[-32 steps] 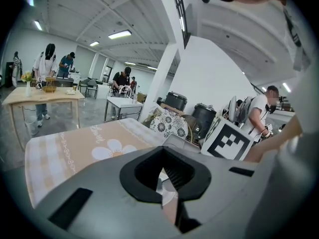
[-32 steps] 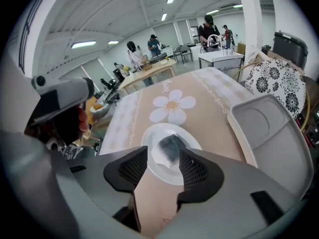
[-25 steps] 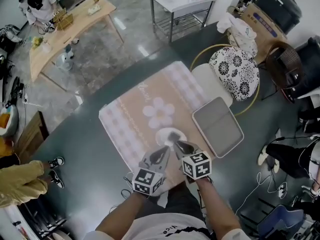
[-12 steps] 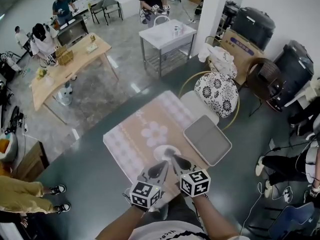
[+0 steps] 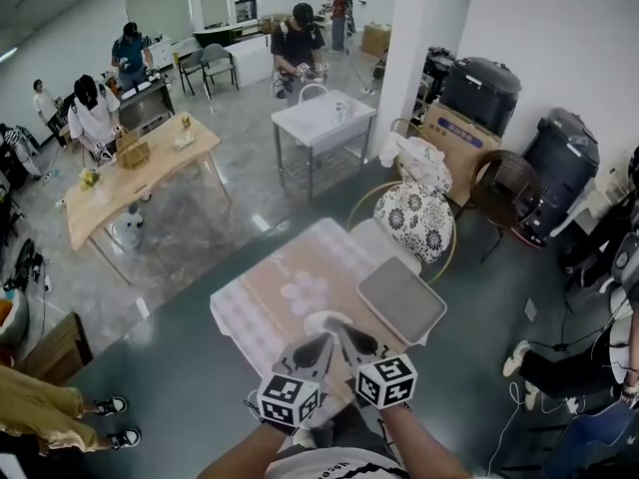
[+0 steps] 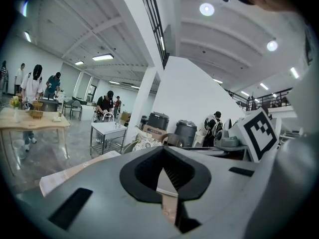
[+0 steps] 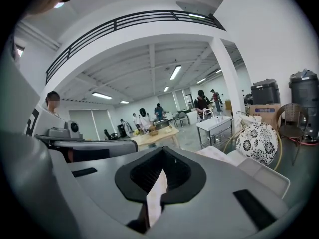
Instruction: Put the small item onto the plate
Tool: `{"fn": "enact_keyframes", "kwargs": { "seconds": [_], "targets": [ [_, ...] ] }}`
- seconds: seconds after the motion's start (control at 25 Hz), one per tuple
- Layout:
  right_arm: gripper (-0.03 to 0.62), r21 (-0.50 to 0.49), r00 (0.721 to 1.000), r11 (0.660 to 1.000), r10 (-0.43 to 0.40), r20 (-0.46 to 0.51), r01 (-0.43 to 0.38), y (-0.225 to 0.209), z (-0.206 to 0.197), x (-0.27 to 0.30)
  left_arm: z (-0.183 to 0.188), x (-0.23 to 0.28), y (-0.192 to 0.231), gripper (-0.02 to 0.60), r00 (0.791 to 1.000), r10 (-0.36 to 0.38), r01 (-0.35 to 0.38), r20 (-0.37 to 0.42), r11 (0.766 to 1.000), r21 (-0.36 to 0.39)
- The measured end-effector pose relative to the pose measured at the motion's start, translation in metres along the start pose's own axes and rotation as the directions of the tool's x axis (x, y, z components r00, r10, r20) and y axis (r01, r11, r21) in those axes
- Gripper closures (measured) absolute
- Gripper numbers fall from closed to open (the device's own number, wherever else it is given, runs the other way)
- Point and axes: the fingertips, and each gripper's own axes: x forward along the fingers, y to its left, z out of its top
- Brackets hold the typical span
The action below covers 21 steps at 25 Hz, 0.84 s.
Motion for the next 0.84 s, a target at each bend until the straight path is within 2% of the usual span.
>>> {"fn": "enact_keyframes", "kwargs": {
  "seconds": [0.24, 0.84],
  "targets": [
    [0.580, -0.009, 1.000, 1.000, -0.002, 0.028, 0.002, 0.017, 0.002, -0.014, 0.008, -0.016, -0.008, 0.577, 0.999, 0.007, -0.009, 0.046, 0.999, 0.034],
    [0.582, -0.023, 0.999, 1.000, -0.012, 0.048, 0.013, 0.037, 0.007, -0.035, 0.013, -0.039, -0.013, 0.577, 0.998, 0.023, -0.025, 0.051, 0.998, 0.054]
  ]
}}
